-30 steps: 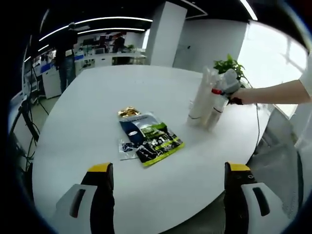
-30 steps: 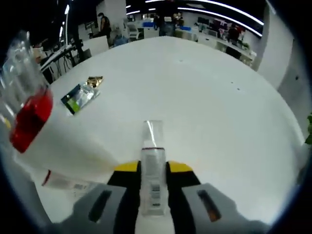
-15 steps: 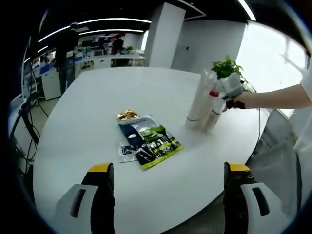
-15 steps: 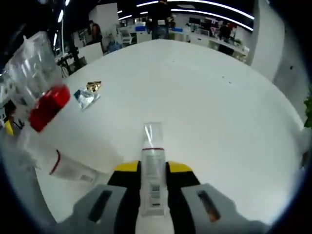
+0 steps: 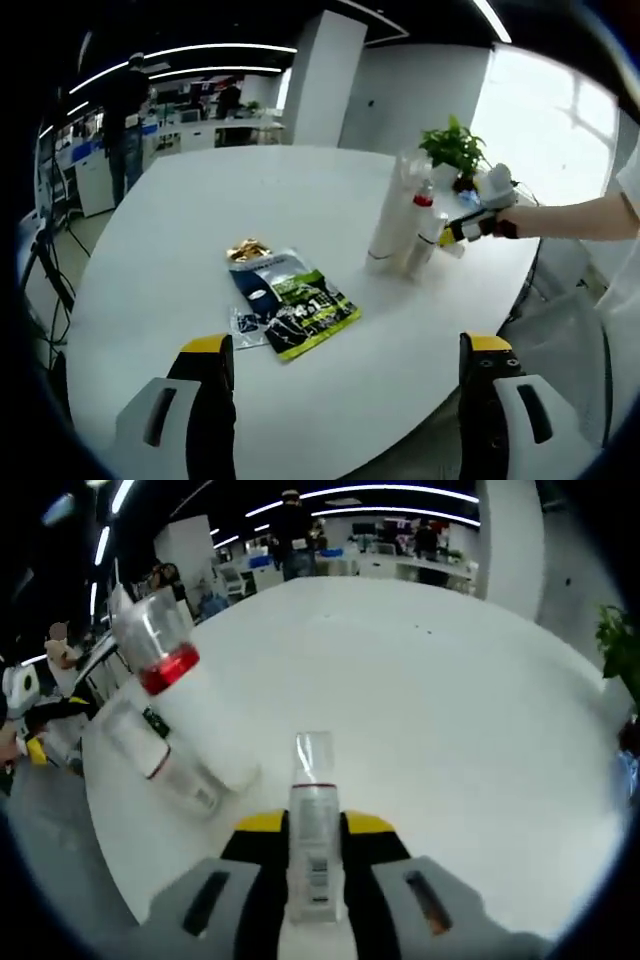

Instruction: Arrange the skincare products in the storage area until every visible bottle or jar stands upright without overlapping.

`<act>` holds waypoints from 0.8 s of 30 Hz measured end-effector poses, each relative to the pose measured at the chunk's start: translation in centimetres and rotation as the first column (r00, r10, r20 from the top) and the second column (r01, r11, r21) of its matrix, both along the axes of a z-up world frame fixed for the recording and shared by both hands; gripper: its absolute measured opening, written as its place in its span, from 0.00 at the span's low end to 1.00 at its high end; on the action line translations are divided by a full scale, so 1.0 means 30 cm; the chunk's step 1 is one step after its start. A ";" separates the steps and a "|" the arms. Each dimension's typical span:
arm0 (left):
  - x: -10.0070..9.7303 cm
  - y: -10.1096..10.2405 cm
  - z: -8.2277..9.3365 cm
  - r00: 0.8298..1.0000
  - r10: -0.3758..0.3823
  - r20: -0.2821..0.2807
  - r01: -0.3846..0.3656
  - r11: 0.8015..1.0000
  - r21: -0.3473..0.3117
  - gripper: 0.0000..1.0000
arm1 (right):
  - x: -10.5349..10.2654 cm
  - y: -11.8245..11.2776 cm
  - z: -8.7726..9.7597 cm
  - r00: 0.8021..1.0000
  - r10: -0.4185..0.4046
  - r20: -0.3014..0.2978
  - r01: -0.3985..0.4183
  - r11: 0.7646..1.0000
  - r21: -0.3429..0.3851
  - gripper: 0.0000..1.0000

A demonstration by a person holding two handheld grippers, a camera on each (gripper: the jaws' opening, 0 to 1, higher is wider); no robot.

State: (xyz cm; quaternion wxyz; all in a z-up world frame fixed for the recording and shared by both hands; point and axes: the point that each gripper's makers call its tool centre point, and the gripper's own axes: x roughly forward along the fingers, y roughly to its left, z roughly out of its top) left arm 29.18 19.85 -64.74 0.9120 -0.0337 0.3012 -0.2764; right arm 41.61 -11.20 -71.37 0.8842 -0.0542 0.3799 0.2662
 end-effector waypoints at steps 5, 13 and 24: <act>-0.008 -0.022 0.018 1.000 -0.023 0.007 0.023 1.000 -0.003 0.91 | -0.063 -0.028 0.022 0.999 -0.053 0.006 0.052 0.997 0.056 0.19; -0.026 -0.056 0.036 0.998 -0.067 0.008 0.067 0.998 -0.008 0.90 | -0.157 -0.049 0.064 0.991 -0.132 0.007 0.129 0.979 0.158 0.19; -0.064 -0.122 0.051 0.993 -0.117 -0.006 0.116 0.992 -0.050 0.90 | -0.344 0.016 0.140 0.987 -0.158 -0.021 0.156 0.929 0.337 0.19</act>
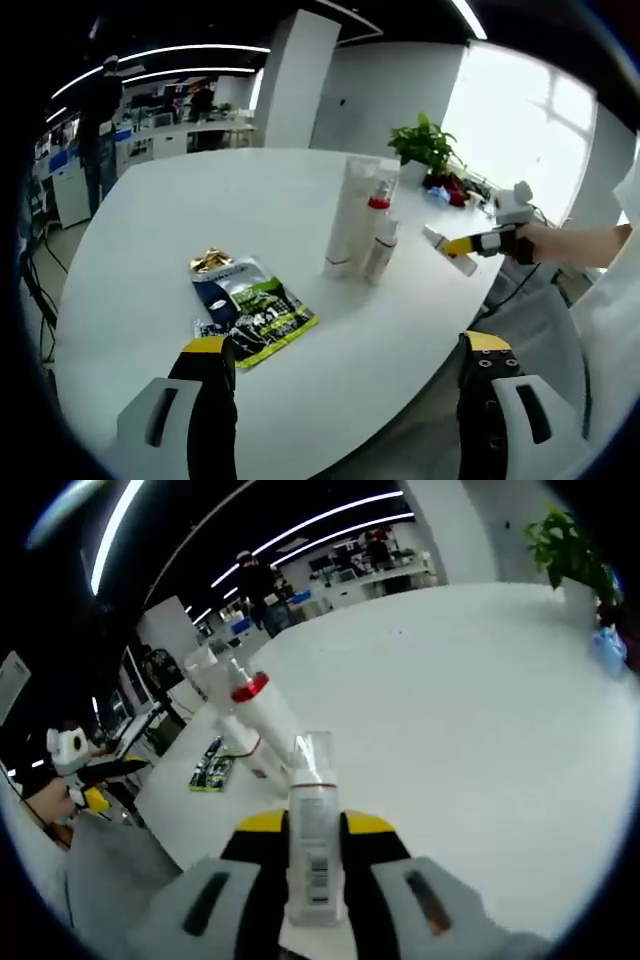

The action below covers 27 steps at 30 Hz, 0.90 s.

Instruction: Arrange the skincare products in the storage area until every visible bottle or jar stands upright without overlapping.

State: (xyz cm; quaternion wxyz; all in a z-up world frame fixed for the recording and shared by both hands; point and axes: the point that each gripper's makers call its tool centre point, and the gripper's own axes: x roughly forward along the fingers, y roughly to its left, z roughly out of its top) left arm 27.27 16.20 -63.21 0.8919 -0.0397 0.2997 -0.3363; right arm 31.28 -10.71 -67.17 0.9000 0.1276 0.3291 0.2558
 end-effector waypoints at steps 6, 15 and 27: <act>-0.032 -0.044 0.006 1.000 -0.027 -0.013 0.027 0.999 -0.027 0.90 | -0.068 0.069 0.067 1.000 -0.019 -0.001 0.019 0.988 0.151 0.19; -0.072 -0.115 0.041 0.997 -0.077 -0.010 0.076 0.994 -0.081 0.90 | -0.100 0.208 0.196 0.999 0.000 0.052 -0.015 0.952 0.305 0.19; -0.170 -0.260 0.200 0.976 -0.214 -0.025 0.191 0.914 -0.358 0.92 | -0.179 0.397 0.364 0.973 0.115 0.198 -0.197 0.861 0.469 0.19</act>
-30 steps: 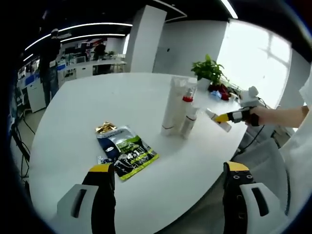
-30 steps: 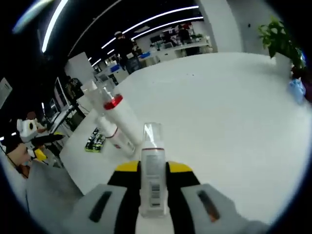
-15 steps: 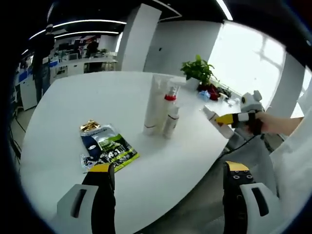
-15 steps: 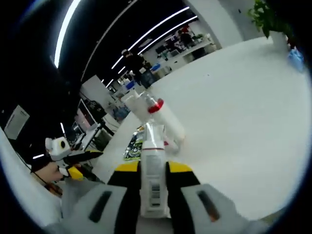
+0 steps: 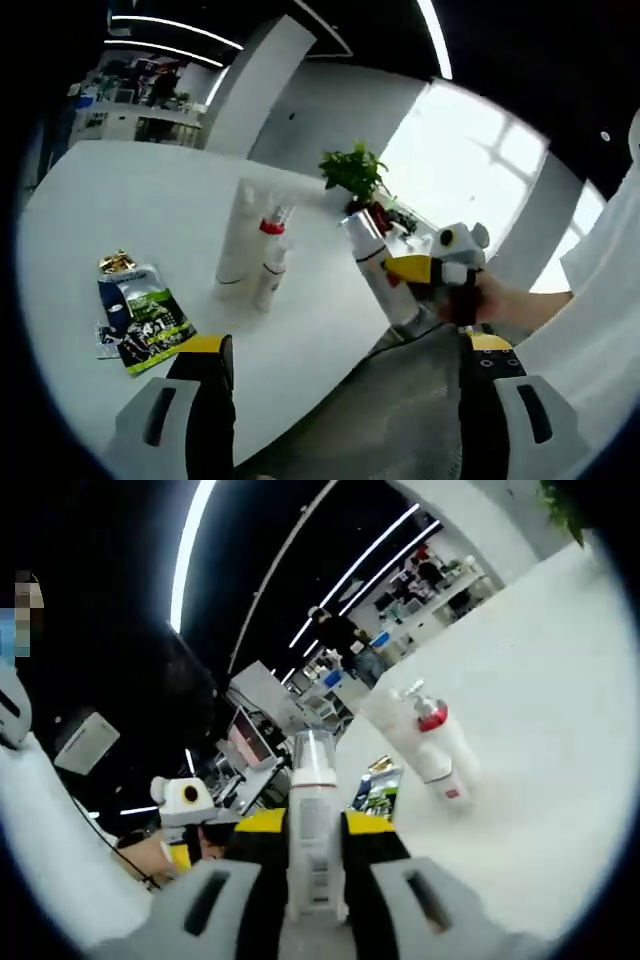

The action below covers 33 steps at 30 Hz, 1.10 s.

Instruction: Arrange the skincare products in the storage area until every visible bottle or jar stands upright without overlapping.

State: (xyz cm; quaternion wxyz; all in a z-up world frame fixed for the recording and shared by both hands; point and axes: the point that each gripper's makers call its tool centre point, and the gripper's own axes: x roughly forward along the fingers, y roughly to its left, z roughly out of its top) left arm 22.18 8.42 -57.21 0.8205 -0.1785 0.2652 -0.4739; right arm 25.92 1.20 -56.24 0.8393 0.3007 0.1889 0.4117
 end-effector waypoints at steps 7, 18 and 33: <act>-0.036 -0.040 0.087 0.999 -0.042 -0.010 0.041 0.991 -0.126 0.83 | -0.056 0.072 0.061 0.998 0.064 0.029 -0.066 0.994 0.088 0.19; -0.059 -0.076 0.249 0.997 -0.079 0.018 0.080 0.935 -0.346 0.50 | -0.163 0.165 0.166 0.980 0.177 0.090 -0.194 0.953 0.231 0.19; -0.086 -0.092 0.301 0.993 -0.110 0.044 0.118 0.913 -0.391 0.25 | -0.239 0.188 0.199 0.959 0.255 0.126 -0.280 0.925 0.256 0.20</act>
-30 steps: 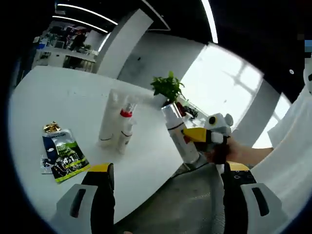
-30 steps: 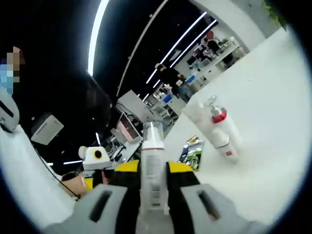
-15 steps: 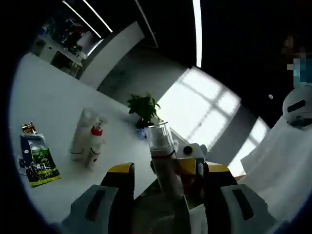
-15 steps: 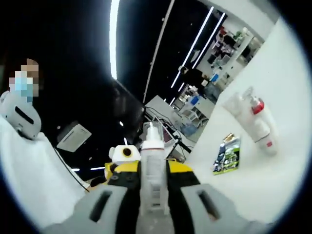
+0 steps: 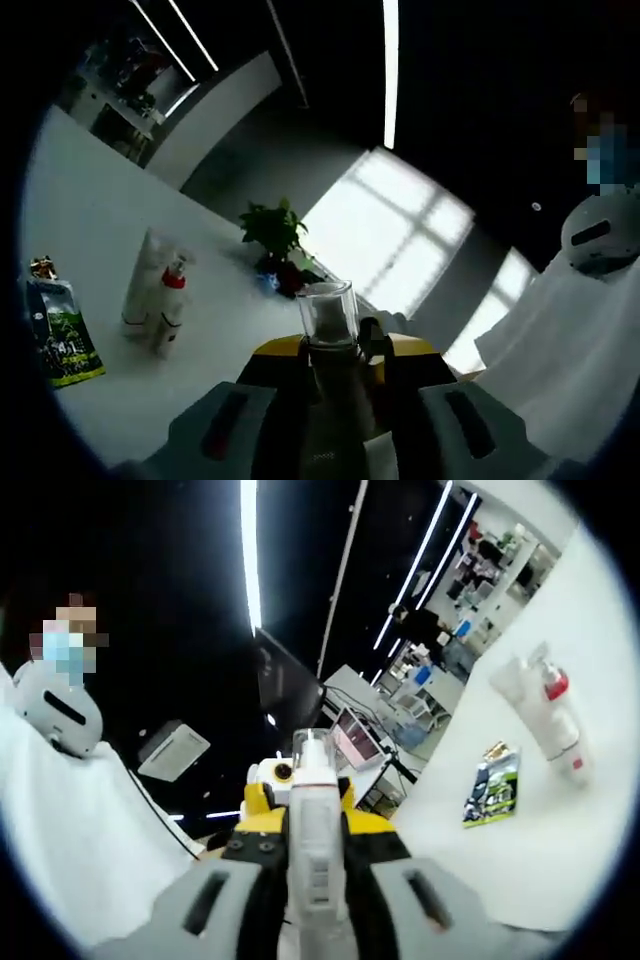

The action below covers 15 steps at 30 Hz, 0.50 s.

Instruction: Arrange the skincare products in the storage area until every visible bottle or jar stands upright without overlapping.

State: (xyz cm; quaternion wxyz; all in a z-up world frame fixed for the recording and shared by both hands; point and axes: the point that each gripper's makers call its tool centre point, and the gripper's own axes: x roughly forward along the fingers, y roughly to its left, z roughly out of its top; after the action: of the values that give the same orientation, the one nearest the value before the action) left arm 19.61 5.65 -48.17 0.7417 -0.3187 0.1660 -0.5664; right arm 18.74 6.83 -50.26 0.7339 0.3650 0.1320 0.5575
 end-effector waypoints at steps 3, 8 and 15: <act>0.003 0.006 0.002 1.000 0.009 0.002 -0.009 1.000 0.001 0.19 | -0.008 0.005 0.010 1.000 0.014 0.014 -0.014 1.000 0.006 0.20; 0.000 0.010 0.011 1.000 0.013 -0.003 -0.013 1.000 -0.005 0.18 | -0.014 0.010 0.016 0.999 0.027 0.044 -0.027 1.000 -0.007 0.20; 0.019 0.007 0.020 0.999 0.041 0.007 -0.041 0.999 0.018 0.16 | 0.003 0.001 0.023 0.997 -0.006 0.082 0.009 1.000 -0.025 0.21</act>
State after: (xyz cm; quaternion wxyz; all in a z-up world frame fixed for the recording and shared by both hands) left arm 20.17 5.87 -47.58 0.7565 -0.3134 0.1623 -0.5505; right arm 18.82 6.87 -49.56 0.7453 0.3331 0.1077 0.5674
